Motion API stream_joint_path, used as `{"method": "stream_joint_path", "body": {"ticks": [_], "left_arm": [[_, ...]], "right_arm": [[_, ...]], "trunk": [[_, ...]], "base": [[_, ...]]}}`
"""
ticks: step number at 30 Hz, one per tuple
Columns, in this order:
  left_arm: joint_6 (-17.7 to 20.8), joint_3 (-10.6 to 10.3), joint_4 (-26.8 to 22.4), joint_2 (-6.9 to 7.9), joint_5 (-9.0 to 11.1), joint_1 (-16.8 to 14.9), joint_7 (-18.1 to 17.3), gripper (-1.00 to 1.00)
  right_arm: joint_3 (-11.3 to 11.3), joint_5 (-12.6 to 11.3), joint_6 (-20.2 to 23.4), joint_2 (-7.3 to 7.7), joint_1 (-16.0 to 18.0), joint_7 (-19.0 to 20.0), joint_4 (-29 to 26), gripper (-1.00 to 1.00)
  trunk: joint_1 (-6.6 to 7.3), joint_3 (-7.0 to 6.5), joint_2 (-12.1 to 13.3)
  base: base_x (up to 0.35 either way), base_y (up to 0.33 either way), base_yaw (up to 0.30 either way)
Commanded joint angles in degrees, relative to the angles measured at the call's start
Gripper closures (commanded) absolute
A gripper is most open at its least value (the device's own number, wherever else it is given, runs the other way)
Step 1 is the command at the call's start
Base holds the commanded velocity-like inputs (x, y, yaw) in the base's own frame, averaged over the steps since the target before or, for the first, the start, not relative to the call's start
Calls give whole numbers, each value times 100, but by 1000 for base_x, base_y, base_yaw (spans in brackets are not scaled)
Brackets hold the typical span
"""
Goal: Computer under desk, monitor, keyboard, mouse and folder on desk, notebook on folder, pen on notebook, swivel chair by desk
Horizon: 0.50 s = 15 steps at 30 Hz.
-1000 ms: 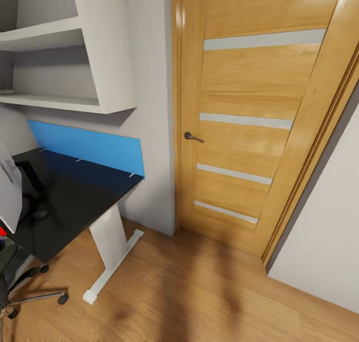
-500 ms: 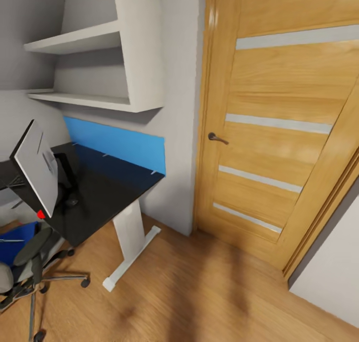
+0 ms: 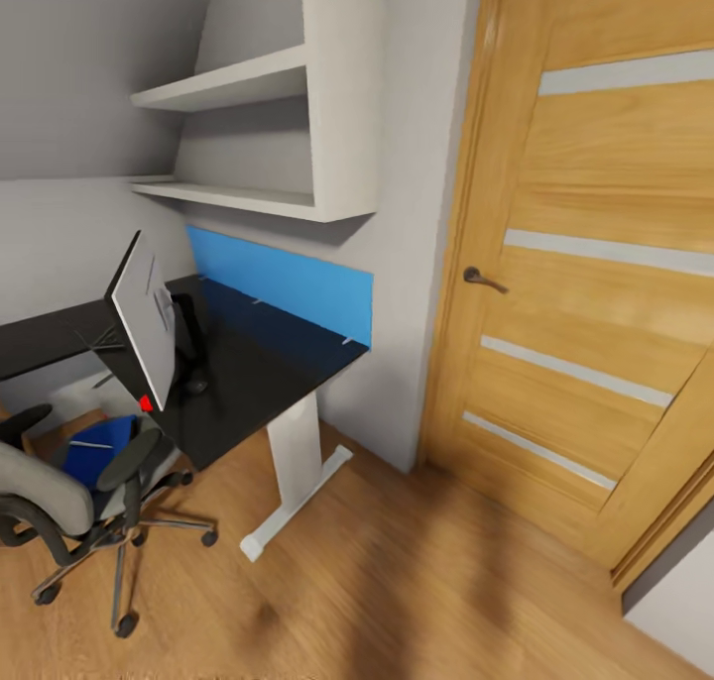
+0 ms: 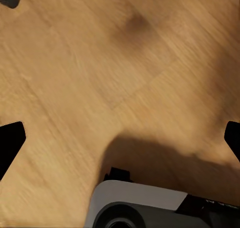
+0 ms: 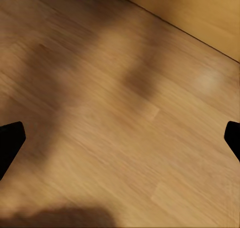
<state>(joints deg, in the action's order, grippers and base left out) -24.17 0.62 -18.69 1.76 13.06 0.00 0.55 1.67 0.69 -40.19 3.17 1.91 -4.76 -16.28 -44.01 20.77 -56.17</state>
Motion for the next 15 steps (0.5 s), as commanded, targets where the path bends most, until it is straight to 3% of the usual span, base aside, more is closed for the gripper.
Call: {"method": "stream_joint_path", "body": {"ticks": [1, 15], "left_arm": [[-3, 21, -14, -1, 3, 0, 6, -100], [10, 35, -20, -2, -5, 0, 7, -100]], "right_arm": [[8, 10, -16, -1, 3, -8, 2, -100], [8, 10, -12, 3, 3, -8, 2, -100]], "trunk": [[0, 5, -4], [0, 5, -4]], "base": [[0, 0, 285], [0, 0, 285]]}}
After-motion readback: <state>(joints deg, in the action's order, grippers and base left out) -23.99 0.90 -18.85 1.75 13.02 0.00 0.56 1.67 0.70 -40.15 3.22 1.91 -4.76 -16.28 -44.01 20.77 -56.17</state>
